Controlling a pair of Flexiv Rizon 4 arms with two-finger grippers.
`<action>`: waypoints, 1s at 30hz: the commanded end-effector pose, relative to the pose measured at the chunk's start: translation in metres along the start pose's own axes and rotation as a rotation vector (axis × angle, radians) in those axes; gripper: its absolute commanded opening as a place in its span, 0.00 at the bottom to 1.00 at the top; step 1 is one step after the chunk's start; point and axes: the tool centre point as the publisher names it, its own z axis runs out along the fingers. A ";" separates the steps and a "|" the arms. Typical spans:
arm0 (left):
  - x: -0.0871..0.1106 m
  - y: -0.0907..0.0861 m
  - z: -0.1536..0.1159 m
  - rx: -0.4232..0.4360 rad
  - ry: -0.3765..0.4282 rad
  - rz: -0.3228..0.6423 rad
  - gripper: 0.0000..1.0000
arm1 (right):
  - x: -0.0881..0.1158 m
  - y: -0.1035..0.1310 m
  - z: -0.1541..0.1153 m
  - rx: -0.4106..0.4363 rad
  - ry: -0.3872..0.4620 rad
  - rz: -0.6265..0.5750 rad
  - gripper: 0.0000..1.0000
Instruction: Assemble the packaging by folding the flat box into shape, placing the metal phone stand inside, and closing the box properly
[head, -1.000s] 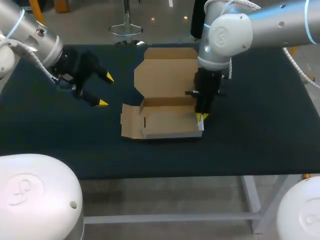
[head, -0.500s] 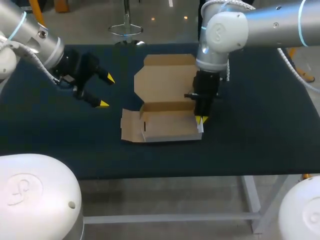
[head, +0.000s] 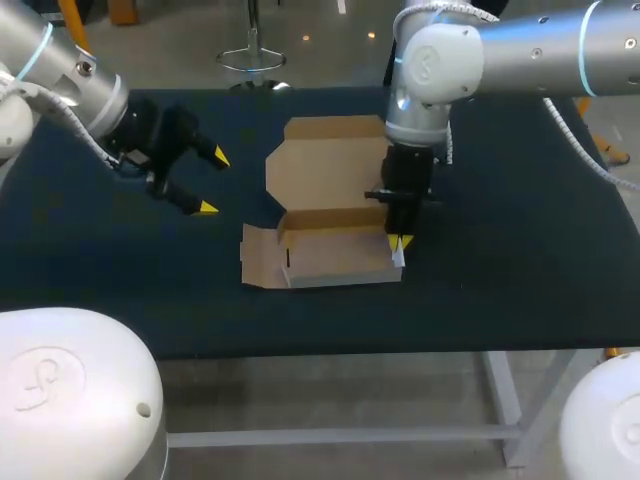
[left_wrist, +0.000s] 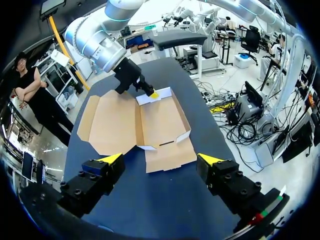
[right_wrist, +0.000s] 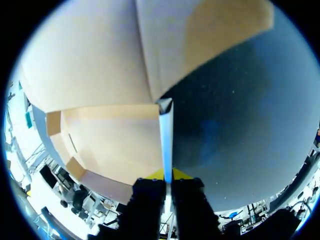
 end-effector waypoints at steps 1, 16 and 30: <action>0.000 0.000 -0.001 -0.003 0.003 0.000 1.00 | 0.003 0.005 0.000 0.012 -0.014 0.003 0.00; 0.000 0.000 -0.001 -0.003 0.003 0.000 1.00 | 0.007 0.009 0.006 -0.083 -0.046 0.022 0.00; 0.000 0.000 -0.001 -0.003 0.003 0.000 1.00 | 0.007 0.015 0.008 -0.122 -0.041 0.028 0.03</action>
